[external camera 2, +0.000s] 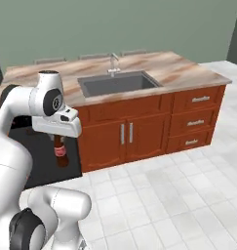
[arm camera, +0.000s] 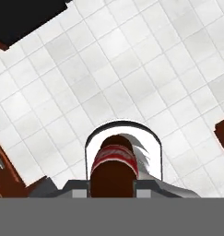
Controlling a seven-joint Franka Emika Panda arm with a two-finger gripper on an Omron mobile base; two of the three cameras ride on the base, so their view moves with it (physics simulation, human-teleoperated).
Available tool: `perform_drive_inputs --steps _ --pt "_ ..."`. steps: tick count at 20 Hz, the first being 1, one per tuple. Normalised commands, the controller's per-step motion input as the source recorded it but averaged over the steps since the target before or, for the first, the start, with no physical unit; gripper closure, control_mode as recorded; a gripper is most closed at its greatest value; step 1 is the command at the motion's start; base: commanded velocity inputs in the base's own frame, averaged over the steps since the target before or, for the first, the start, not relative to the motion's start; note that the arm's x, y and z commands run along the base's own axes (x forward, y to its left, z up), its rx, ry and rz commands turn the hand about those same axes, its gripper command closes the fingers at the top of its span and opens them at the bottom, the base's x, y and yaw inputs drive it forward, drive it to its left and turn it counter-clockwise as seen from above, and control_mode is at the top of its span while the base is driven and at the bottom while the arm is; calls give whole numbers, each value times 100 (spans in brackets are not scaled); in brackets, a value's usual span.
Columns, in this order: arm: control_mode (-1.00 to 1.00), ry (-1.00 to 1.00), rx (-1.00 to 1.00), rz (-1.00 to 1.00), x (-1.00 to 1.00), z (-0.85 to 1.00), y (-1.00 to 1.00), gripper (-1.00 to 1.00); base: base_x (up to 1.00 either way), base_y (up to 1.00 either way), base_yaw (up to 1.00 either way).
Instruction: Move the drinks to the dining counter.
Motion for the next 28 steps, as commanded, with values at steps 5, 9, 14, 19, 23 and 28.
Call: perform_drive_inputs --steps 5,9,14,19,23,28 --pt "100 0 0 0 0 0 0 100 0 0 -100" --pt "100 0 0 0 0 0 0 100 0 0 -99" --pt "100 0 0 0 0 0 0 100 23 12 -91" --pt "100 0 0 0 0 0 0 100 77 72 -64" --pt "100 0 0 0 0 0 0 100 67 100 -23" --pt "100 0 0 0 0 0 0 100 88 99 -4"
